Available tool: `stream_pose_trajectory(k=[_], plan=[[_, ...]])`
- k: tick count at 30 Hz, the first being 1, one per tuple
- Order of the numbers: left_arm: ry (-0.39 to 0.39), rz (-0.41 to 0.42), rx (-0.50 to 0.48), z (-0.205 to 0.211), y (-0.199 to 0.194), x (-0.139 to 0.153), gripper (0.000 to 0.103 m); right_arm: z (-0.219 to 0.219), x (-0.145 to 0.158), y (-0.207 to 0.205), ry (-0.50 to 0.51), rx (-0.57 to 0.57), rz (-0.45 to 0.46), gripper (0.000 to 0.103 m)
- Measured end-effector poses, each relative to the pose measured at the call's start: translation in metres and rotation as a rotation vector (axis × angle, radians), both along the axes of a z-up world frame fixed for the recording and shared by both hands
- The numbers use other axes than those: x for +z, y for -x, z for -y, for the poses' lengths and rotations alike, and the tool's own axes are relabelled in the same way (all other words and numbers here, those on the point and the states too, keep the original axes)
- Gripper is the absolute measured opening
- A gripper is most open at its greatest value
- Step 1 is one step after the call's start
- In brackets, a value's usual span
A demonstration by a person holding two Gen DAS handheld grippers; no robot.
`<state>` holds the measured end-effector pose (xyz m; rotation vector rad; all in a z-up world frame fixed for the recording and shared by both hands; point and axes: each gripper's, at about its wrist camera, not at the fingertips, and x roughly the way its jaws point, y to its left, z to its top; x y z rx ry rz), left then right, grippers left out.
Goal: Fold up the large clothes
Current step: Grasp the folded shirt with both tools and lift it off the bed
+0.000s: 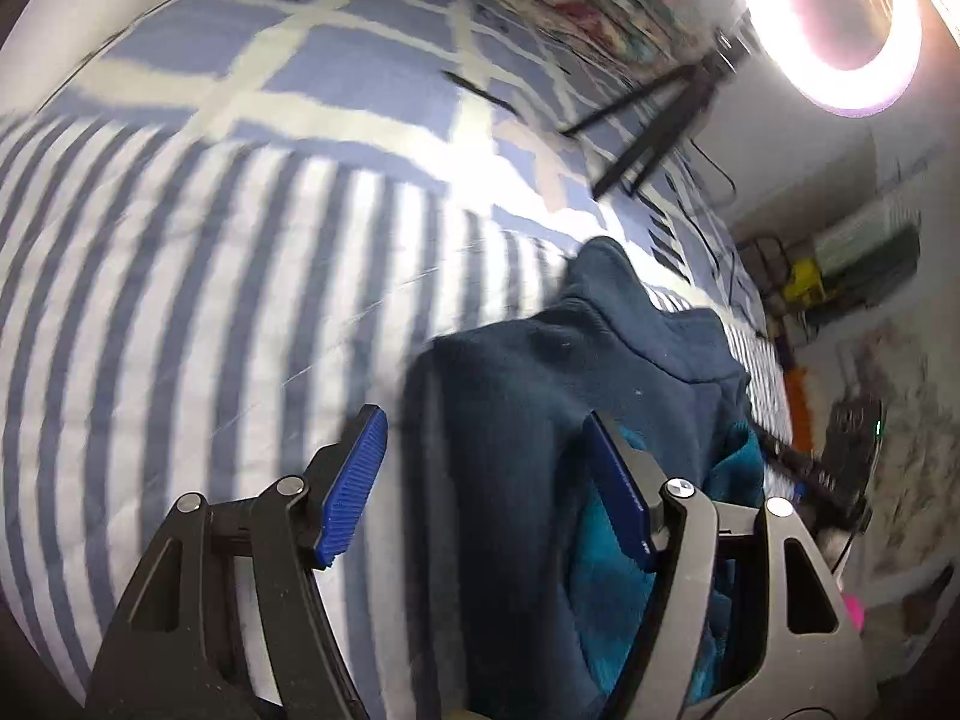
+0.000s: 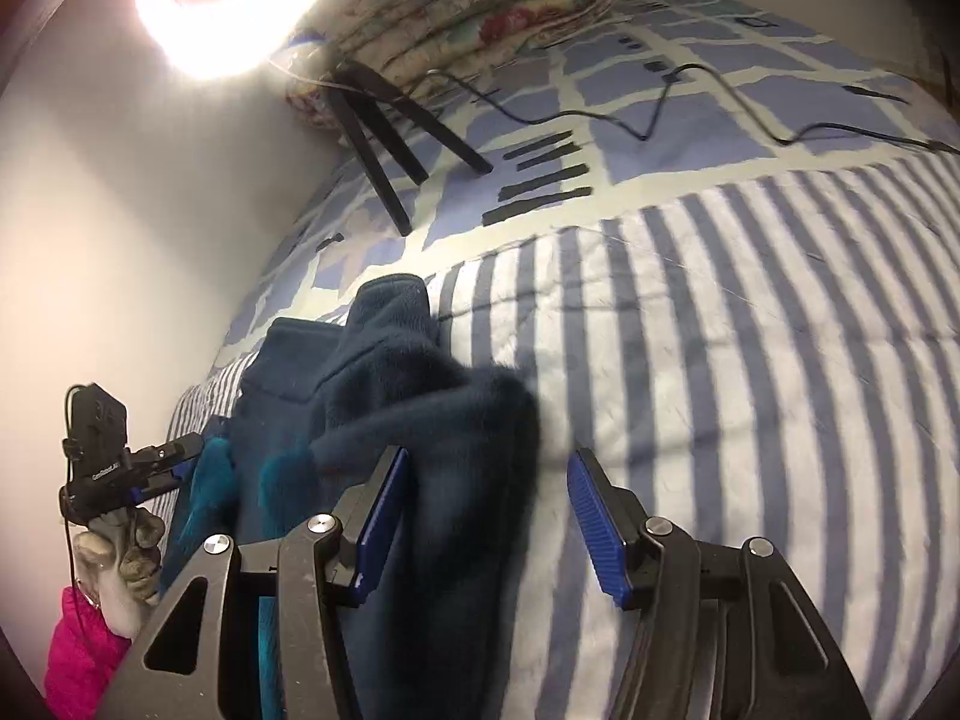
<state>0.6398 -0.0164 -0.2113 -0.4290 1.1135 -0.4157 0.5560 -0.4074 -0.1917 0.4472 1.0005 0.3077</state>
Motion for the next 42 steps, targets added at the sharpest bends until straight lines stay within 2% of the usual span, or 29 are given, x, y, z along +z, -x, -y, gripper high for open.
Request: stream_pose_trajectory(k=[1,3,5,7,8,9,12,18,25,29,35,39,42], plan=[[-0.019,0.006,-0.020,0.005,-0.002,-0.001,0.056,-0.003,0.000,-0.003,0.002,0.010,0.008,0.058],[-0.055,0.018,-0.060,0.018,-0.005,-0.004,0.047,-0.008,0.001,-0.010,0.000,0.036,0.011,0.058],[-0.053,0.037,-0.070,0.023,-0.007,-0.005,0.041,-0.014,0.001,-0.014,0.000,0.062,0.013,0.053],[-0.051,0.044,-0.070,0.025,-0.006,-0.005,0.011,-0.023,0.002,-0.017,0.018,0.094,0.011,0.026],[-0.057,0.049,-0.065,0.025,-0.006,-0.005,0.010,-0.026,0.003,-0.017,0.032,0.108,0.015,0.020],[-0.057,0.054,-0.063,0.024,-0.004,-0.003,0.009,-0.032,0.007,-0.016,0.059,0.128,0.028,0.014],[-0.041,0.072,-0.052,0.022,0.001,0.004,0.007,-0.040,0.020,-0.012,0.137,0.157,0.062,0.010],[-0.011,0.133,-0.056,0.022,0.021,0.037,0.006,-0.042,0.056,0.007,0.189,0.161,0.128,0.008],[0.032,0.224,-0.089,0.018,0.072,0.086,0.006,-0.050,0.097,0.044,0.202,0.179,0.218,0.008],[0.051,0.264,-0.099,0.010,0.113,0.118,0.006,-0.051,0.125,0.082,0.196,0.191,0.252,0.008],[0.015,0.318,-0.144,0.006,0.189,0.158,0.006,-0.042,0.161,0.164,0.172,0.214,0.279,0.008],[0.022,0.326,-0.152,0.002,0.240,0.165,0.006,-0.043,0.176,0.219,0.181,0.227,0.282,0.008],[0.033,0.312,-0.149,-0.001,0.272,0.160,0.006,-0.046,0.173,0.249,0.180,0.228,0.261,0.008]])
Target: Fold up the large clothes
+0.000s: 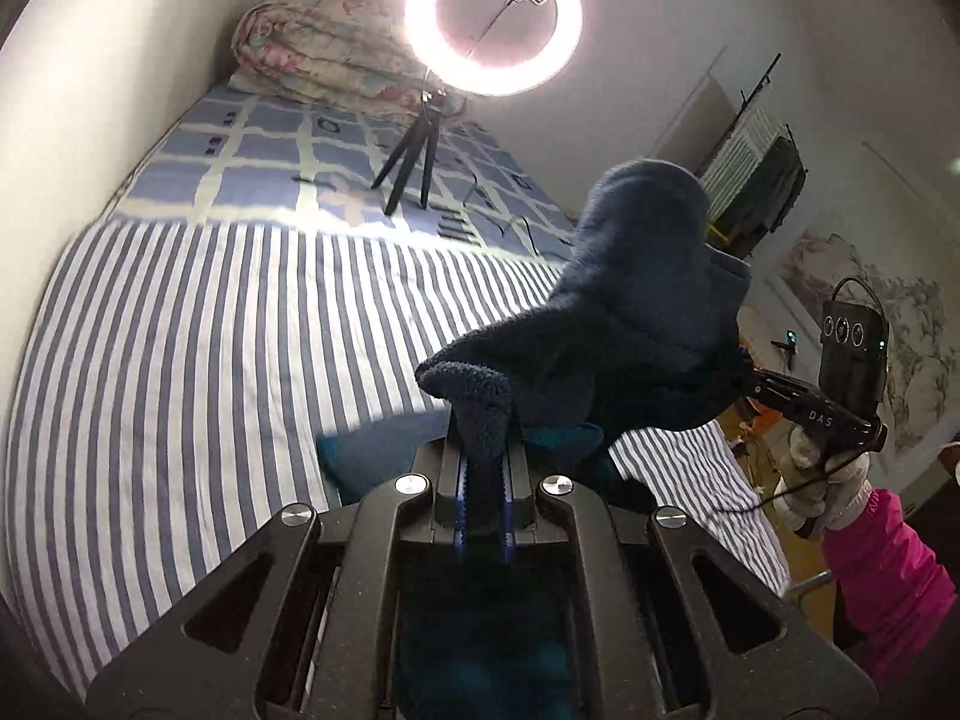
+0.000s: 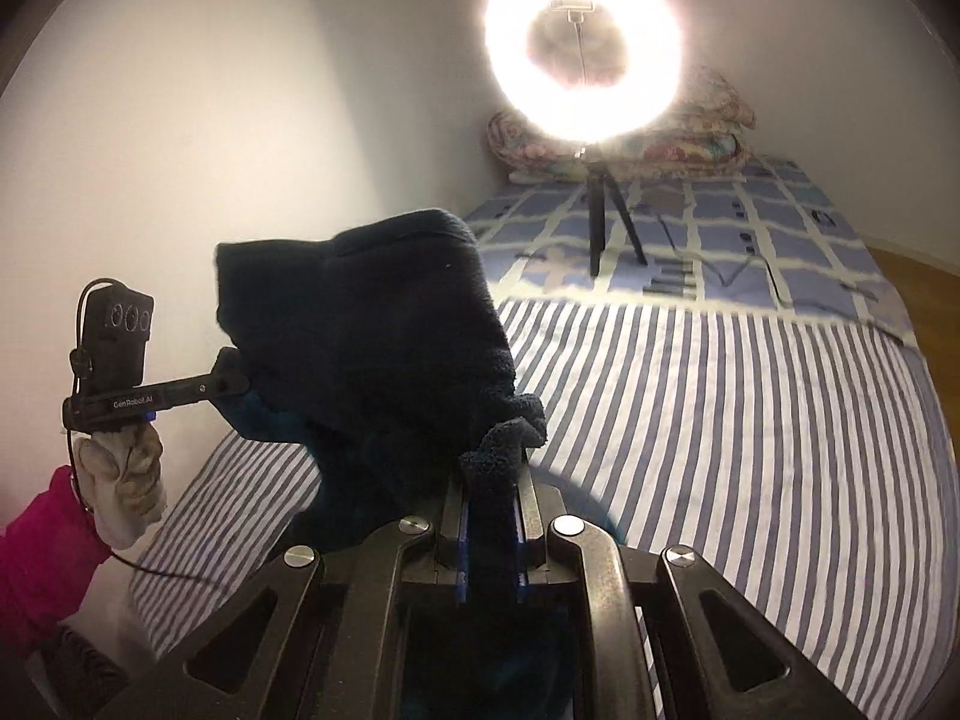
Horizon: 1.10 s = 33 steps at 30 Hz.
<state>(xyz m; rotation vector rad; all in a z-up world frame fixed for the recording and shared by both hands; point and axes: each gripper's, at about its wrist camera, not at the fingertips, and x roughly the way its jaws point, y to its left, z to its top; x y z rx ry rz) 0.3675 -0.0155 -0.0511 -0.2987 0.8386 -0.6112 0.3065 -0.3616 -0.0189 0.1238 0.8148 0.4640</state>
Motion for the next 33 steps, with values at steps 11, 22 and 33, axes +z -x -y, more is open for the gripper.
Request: stream_pose_trajectory(k=[11,22,33], plan=[[-0.087,-0.092,-0.054,0.007,0.094,-0.042,0.006,-0.018,-0.048,0.104,0.149,0.015,-0.109,0.009],[-0.103,-0.072,-0.044,-0.016,0.184,0.001,0.015,0.010,0.000,0.214,0.054,-0.064,-0.075,0.028],[0.050,0.052,-0.001,-0.048,0.259,0.146,0.043,0.002,0.134,0.300,-0.037,-0.050,0.136,0.044]])
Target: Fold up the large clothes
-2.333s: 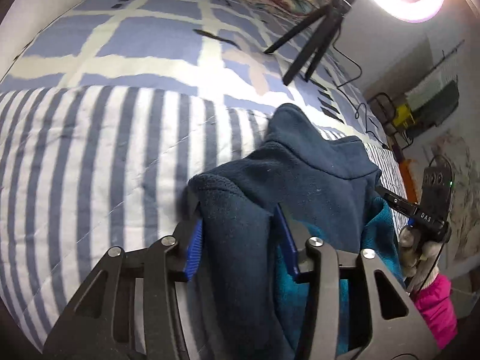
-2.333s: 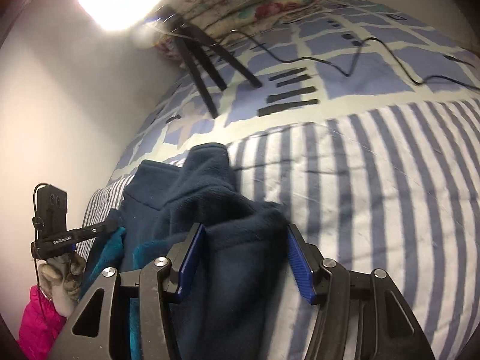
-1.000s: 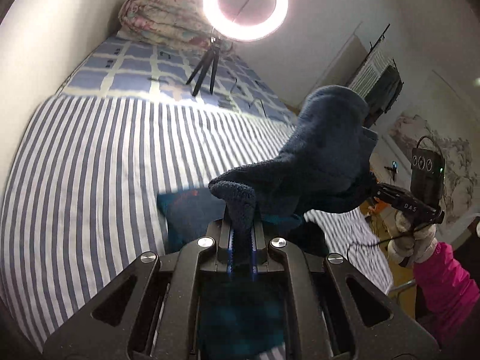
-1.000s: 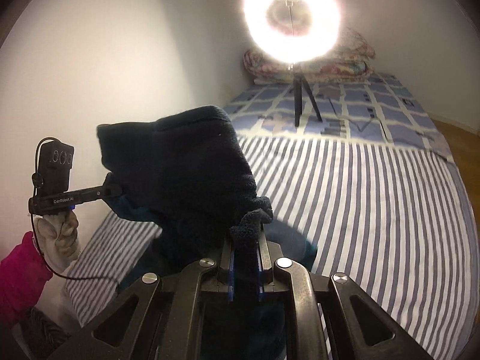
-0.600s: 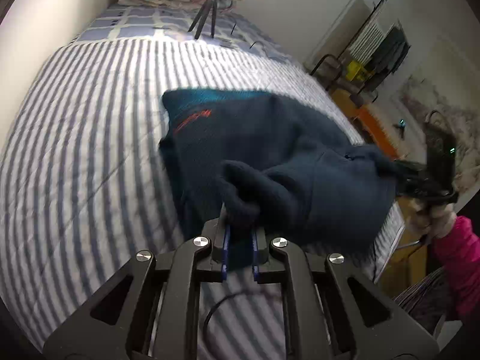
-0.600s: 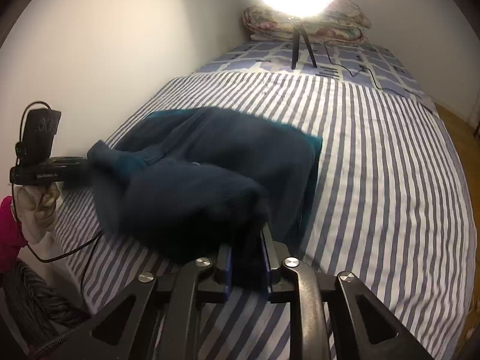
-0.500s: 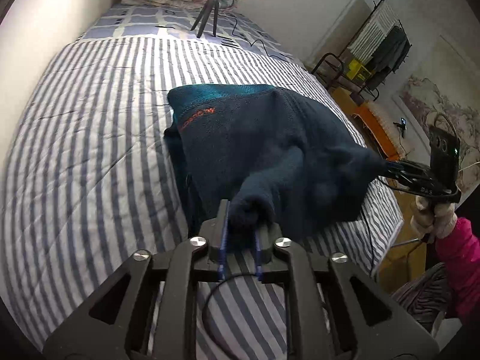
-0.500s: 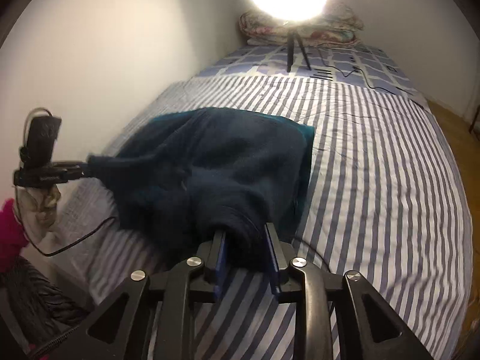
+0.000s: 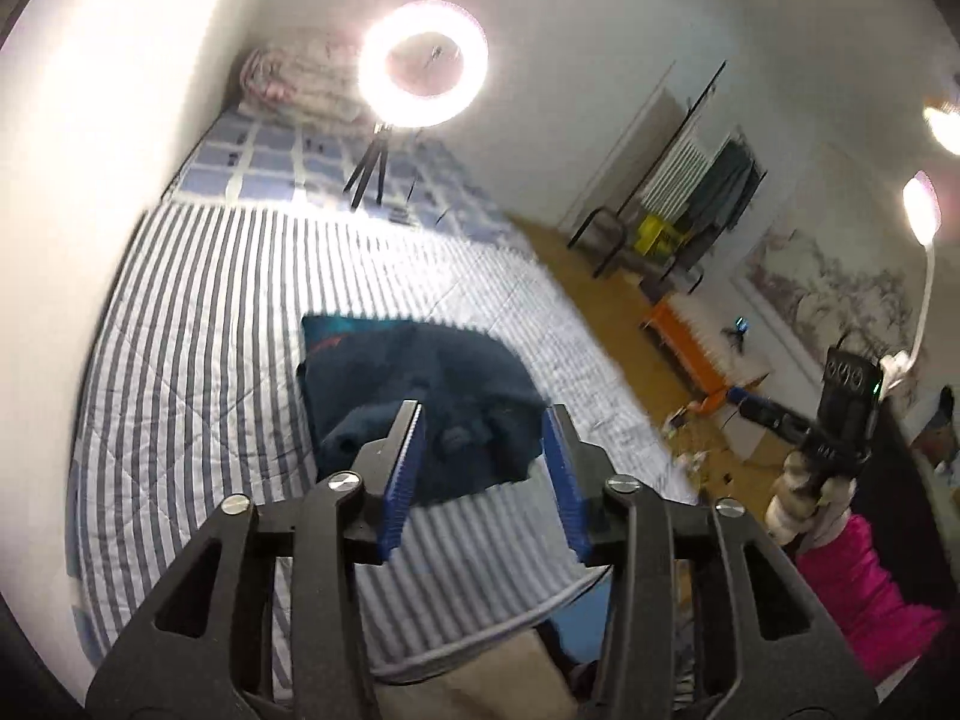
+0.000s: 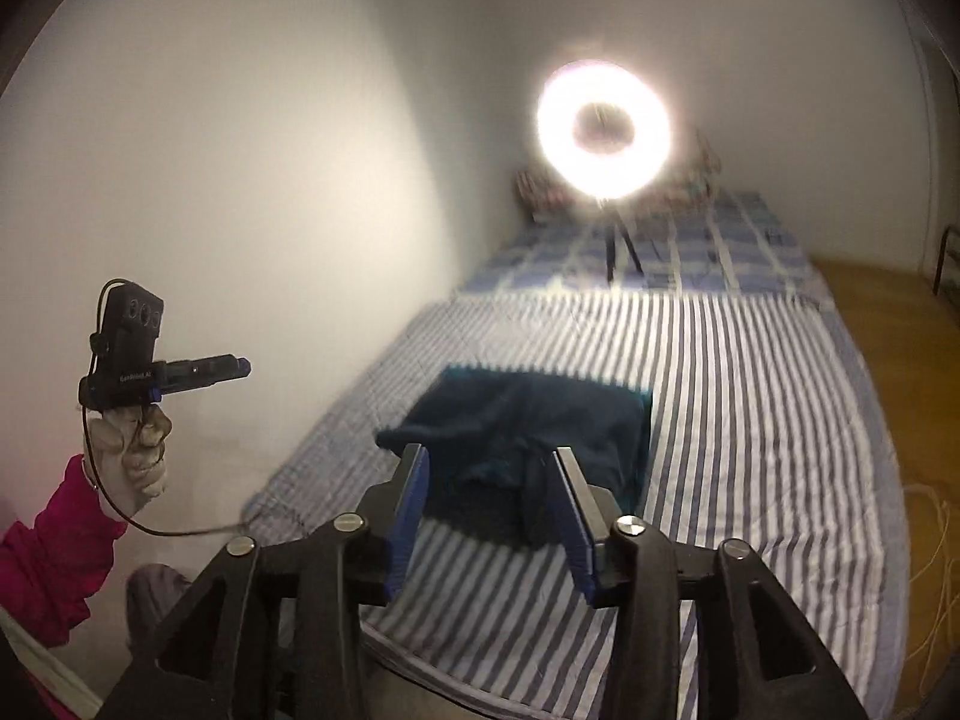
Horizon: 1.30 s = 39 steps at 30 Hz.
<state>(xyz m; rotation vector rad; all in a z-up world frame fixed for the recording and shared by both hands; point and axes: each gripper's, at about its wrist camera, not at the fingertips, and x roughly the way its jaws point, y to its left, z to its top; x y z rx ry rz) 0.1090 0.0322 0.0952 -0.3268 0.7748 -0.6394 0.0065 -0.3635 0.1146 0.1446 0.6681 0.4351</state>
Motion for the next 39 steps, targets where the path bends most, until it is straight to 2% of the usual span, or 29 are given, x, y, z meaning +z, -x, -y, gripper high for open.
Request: stream_pose_trajectory(k=[3,5,6,8,11,13,18,21,23,25,27,29,30,34,37,39], plan=[[-0.001,0.054,0.017,-0.006,0.003,0.038,0.043,0.001,0.034,0.013,-0.012,0.010,0.060,0.044],[-0.013,0.089,0.031,-0.006,0.003,0.053,0.045,-0.001,0.046,0.013,0.001,0.003,0.081,0.044],[-0.003,0.083,0.037,-0.005,-0.001,0.055,0.050,-0.002,0.049,0.011,0.012,-0.008,0.086,0.044],[0.024,0.065,0.040,-0.001,-0.013,0.050,0.051,-0.001,0.046,0.002,0.001,-0.017,0.085,0.044],[0.010,0.043,0.071,0.012,-0.033,0.026,0.051,-0.002,0.023,-0.022,-0.047,-0.031,0.042,0.044],[-0.013,0.011,0.084,0.026,-0.054,0.001,0.051,-0.008,0.001,-0.048,-0.059,-0.036,0.005,0.042],[-0.060,-0.099,0.083,0.061,-0.108,-0.071,0.050,-0.033,-0.060,-0.122,0.002,-0.026,-0.088,0.038],[-0.095,-0.149,0.079,0.079,-0.132,-0.114,0.046,-0.043,-0.103,-0.161,0.040,-0.031,-0.139,0.038],[-0.109,-0.187,0.085,0.087,-0.144,-0.142,0.046,-0.046,-0.130,-0.174,0.055,-0.043,-0.168,0.038],[-0.143,-0.235,0.103,0.091,-0.148,-0.174,0.046,-0.040,-0.168,-0.186,0.018,-0.067,-0.245,0.038],[-0.214,-0.322,0.104,0.095,-0.148,-0.215,0.046,-0.033,-0.204,-0.186,0.012,-0.087,-0.323,0.038],[-0.281,-0.400,0.073,0.098,-0.142,-0.255,0.046,-0.030,-0.234,-0.184,0.055,-0.096,-0.397,0.037],[-0.304,-0.402,0.063,0.098,-0.138,-0.266,0.046,-0.030,-0.248,-0.181,0.070,-0.082,-0.425,0.037],[-0.302,-0.374,0.061,0.094,-0.129,-0.257,0.046,-0.031,-0.242,-0.170,0.130,-0.044,-0.409,0.037],[-0.287,-0.384,0.065,0.089,-0.125,-0.243,0.045,-0.024,-0.222,-0.165,0.108,-0.044,-0.405,0.036],[-0.274,-0.295,0.059,0.089,-0.120,-0.215,0.045,-0.021,-0.196,-0.160,0.054,-0.025,-0.338,0.036]])
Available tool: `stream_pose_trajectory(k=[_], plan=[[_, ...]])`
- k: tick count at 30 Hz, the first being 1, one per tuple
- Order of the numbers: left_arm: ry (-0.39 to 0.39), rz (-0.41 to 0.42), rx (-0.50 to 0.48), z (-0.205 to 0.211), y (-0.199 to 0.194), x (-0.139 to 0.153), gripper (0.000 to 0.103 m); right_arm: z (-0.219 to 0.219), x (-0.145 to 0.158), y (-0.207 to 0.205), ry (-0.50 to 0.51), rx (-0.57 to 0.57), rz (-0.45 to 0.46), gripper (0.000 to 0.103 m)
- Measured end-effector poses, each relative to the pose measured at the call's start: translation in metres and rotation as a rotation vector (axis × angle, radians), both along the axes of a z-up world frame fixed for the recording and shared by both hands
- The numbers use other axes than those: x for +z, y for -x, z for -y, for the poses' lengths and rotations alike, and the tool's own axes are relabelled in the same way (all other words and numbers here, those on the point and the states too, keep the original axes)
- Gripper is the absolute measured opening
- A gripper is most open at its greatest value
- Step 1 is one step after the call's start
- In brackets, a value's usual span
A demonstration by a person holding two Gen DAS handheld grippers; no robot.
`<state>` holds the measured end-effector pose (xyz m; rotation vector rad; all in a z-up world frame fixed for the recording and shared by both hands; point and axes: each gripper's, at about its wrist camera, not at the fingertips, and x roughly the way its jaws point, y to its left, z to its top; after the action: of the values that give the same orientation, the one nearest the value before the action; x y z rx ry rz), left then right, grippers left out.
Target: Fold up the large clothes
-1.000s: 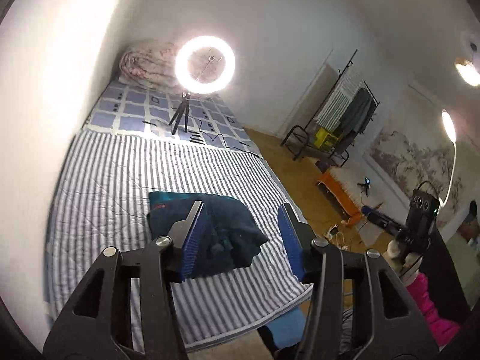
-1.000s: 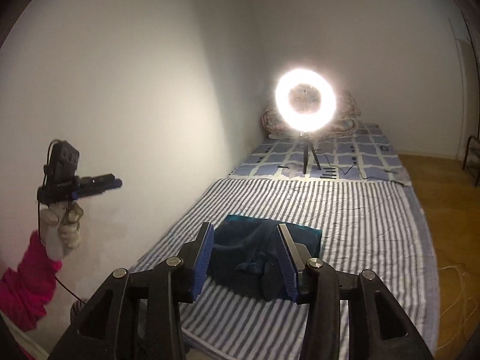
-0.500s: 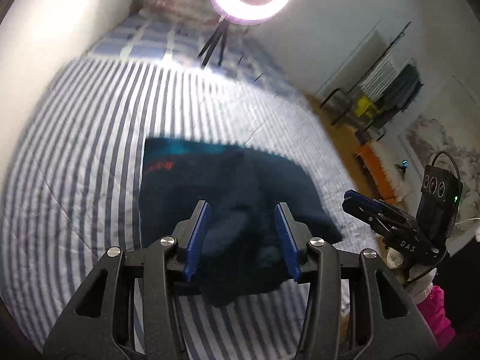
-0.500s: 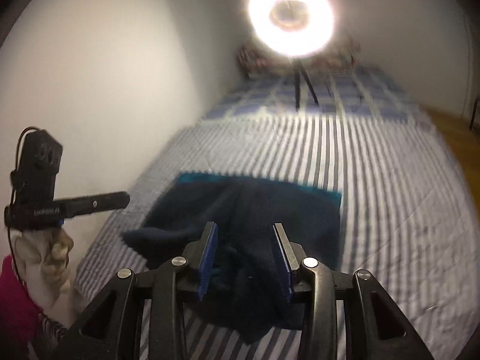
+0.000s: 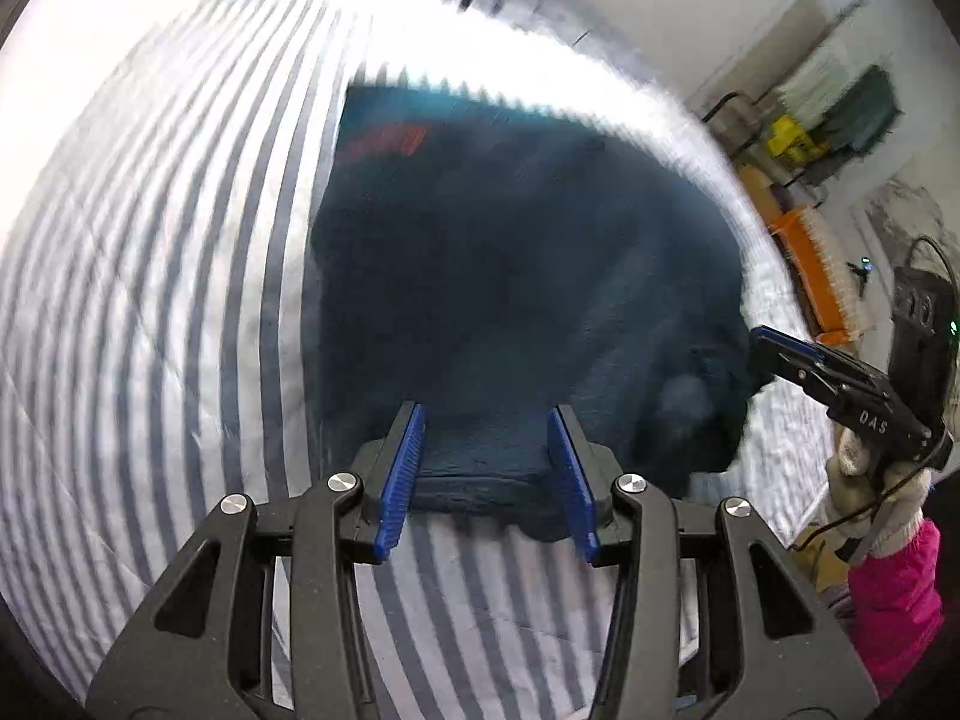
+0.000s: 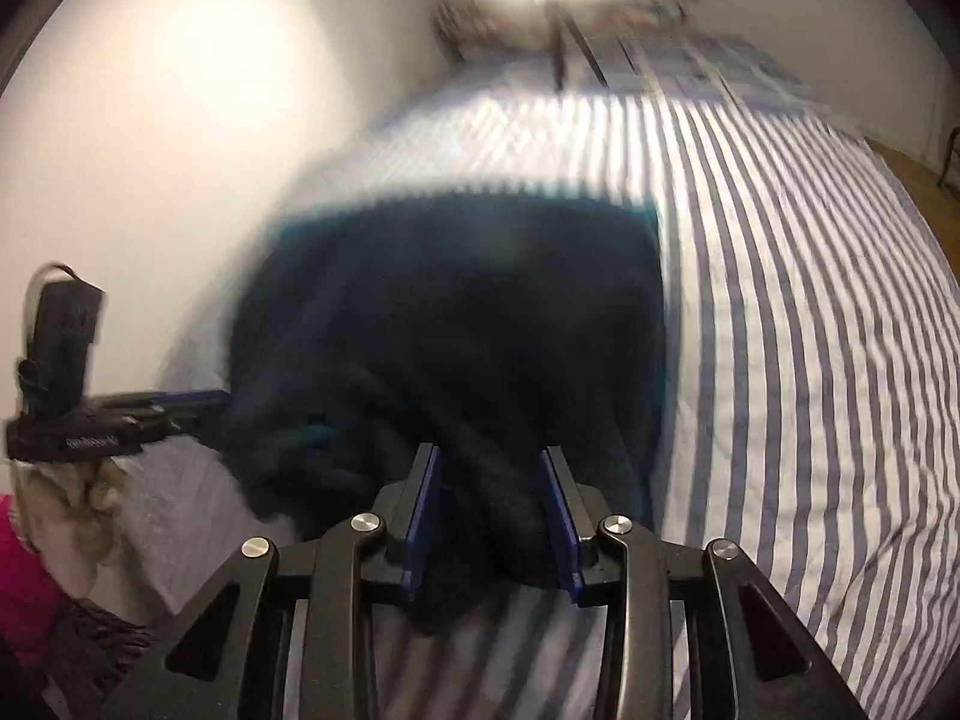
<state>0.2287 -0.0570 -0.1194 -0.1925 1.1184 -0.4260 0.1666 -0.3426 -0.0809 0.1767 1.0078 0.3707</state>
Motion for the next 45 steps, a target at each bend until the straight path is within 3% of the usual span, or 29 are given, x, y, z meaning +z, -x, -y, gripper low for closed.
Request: stream_pose_trajectory(k=[3,6,8,13,17,18,21,23,28,31,36,39,43,45], plan=[[0.048,0.116,0.040,-0.001,-0.006,0.037,0.045,-0.004,0.027,-0.004,-0.022,0.009,0.108,0.036],[0.093,0.159,0.127,-0.001,-0.029,0.050,0.045,-0.012,0.038,-0.028,-0.059,-0.044,0.187,0.037],[0.105,0.169,0.178,-0.003,-0.046,0.049,0.045,-0.018,0.034,-0.045,-0.098,-0.073,0.189,0.036],[0.101,0.136,0.228,0.003,-0.077,0.025,0.045,-0.033,0.006,-0.083,-0.118,-0.081,0.131,0.031],[0.011,0.059,0.266,-0.003,-0.094,-0.018,0.045,-0.045,-0.018,-0.095,-0.019,-0.039,0.076,0.027],[-0.012,0.019,0.282,-0.006,-0.098,-0.034,0.050,-0.049,-0.028,-0.096,0.023,-0.011,0.053,0.026],[0.058,-0.100,0.309,-0.019,-0.102,-0.075,0.069,-0.056,-0.049,-0.091,0.089,0.019,0.013,0.026],[0.105,-0.110,0.327,-0.027,-0.104,-0.076,0.070,-0.055,-0.048,-0.090,0.092,0.012,0.012,0.026],[0.044,0.014,0.317,-0.025,-0.092,-0.031,0.067,-0.037,-0.016,-0.082,0.000,-0.009,0.019,0.026],[0.081,0.074,0.310,-0.028,-0.082,-0.003,0.067,-0.017,0.008,-0.070,-0.069,-0.033,0.051,0.029],[0.097,0.105,0.182,-0.004,-0.056,0.013,0.066,0.008,0.020,-0.043,-0.183,-0.047,0.056,0.028],[0.091,0.063,0.095,0.020,-0.046,-0.001,0.066,-0.007,0.002,-0.034,-0.060,-0.003,0.020,0.028],[-0.016,-0.034,0.067,0.032,-0.044,-0.048,0.064,-0.008,-0.039,-0.022,0.112,0.005,-0.082,0.025],[-0.082,0.023,0.003,0.039,-0.036,-0.052,0.064,0.002,-0.053,-0.016,0.090,-0.006,-0.098,0.025]])
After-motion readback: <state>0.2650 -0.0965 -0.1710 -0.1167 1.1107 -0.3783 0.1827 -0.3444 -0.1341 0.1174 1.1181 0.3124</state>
